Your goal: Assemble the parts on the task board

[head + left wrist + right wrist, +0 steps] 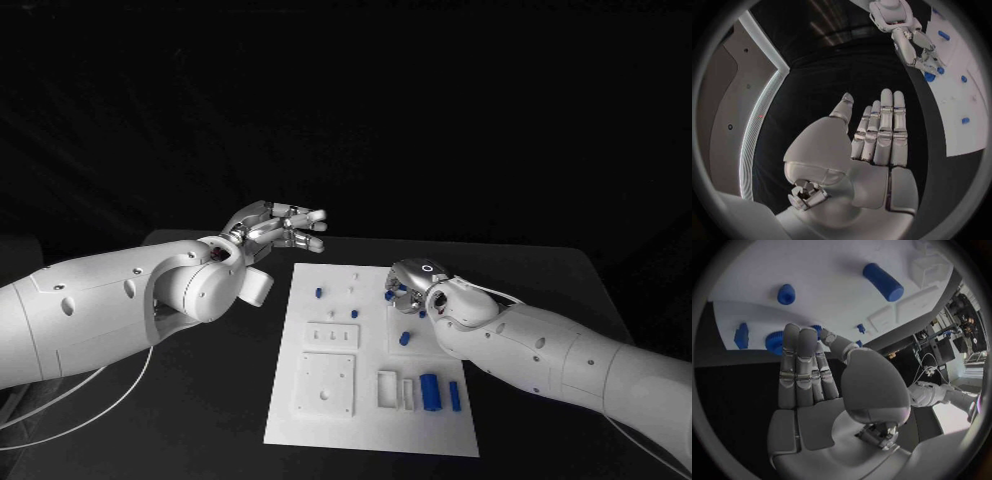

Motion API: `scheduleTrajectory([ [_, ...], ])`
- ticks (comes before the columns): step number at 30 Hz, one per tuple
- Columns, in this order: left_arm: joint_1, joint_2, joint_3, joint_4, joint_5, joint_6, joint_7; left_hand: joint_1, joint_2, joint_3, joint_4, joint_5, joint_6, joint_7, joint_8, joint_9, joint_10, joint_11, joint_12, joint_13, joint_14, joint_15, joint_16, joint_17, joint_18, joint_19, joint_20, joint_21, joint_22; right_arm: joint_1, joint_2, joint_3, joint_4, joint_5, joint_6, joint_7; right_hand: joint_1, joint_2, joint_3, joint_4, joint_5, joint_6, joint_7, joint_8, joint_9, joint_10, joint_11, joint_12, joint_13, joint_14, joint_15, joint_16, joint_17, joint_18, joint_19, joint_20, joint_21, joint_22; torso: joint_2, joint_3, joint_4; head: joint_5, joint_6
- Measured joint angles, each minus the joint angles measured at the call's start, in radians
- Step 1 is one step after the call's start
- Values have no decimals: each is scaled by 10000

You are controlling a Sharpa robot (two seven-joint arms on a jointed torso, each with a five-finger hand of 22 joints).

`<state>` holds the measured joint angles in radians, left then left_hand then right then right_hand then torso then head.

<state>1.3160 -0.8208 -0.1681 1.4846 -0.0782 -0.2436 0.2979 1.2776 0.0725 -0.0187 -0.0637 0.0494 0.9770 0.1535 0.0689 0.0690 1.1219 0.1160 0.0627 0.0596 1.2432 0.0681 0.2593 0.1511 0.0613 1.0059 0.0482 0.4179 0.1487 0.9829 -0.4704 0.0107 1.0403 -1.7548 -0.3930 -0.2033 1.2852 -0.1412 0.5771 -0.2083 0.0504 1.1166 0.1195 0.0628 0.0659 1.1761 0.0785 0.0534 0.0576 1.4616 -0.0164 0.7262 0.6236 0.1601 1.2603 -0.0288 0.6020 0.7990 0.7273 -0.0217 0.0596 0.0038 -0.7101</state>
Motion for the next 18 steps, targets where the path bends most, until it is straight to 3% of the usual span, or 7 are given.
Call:
scheduleTrajectory([
  [7,0,8,0,-33,-2,9,-2,0,0,0,0,0,0,0,0,0,0,0,0,0,0,0,0,1,1,0,0,0,0,0,-4,0,28,9,-118,-37,-98,-104,-48,48,0,-8,8,0,0,0,0,0,4,0,1,0,-34,-56,158,18,-430,363,-12,-4,0,14,-26],
  [9,0,9,0,-38,-2,11,-3,0,0,0,0,0,0,0,0,0,0,0,0,0,0,0,0,0,0,0,0,0,-11,0,-1,0,29,12,-130,-50,-86,-199,-231,86,0,-128,57,0,0,-125,74,0,10,0,0,0,-39,-59,226,21,-574,377,-14,-4,0,14,-27],
  [18,0,19,0,-47,-3,17,-7,0,0,0,0,0,0,0,0,0,0,0,0,-1,0,0,0,-8,0,1,0,0,-60,1,19,1,-6,34,-145,-79,-46,-234,-363,139,49,-196,86,0,0,-201,90,0,9,0,1,-1,-69,-66,495,37,-1156,689,-9,-7,0,4,-5],
])
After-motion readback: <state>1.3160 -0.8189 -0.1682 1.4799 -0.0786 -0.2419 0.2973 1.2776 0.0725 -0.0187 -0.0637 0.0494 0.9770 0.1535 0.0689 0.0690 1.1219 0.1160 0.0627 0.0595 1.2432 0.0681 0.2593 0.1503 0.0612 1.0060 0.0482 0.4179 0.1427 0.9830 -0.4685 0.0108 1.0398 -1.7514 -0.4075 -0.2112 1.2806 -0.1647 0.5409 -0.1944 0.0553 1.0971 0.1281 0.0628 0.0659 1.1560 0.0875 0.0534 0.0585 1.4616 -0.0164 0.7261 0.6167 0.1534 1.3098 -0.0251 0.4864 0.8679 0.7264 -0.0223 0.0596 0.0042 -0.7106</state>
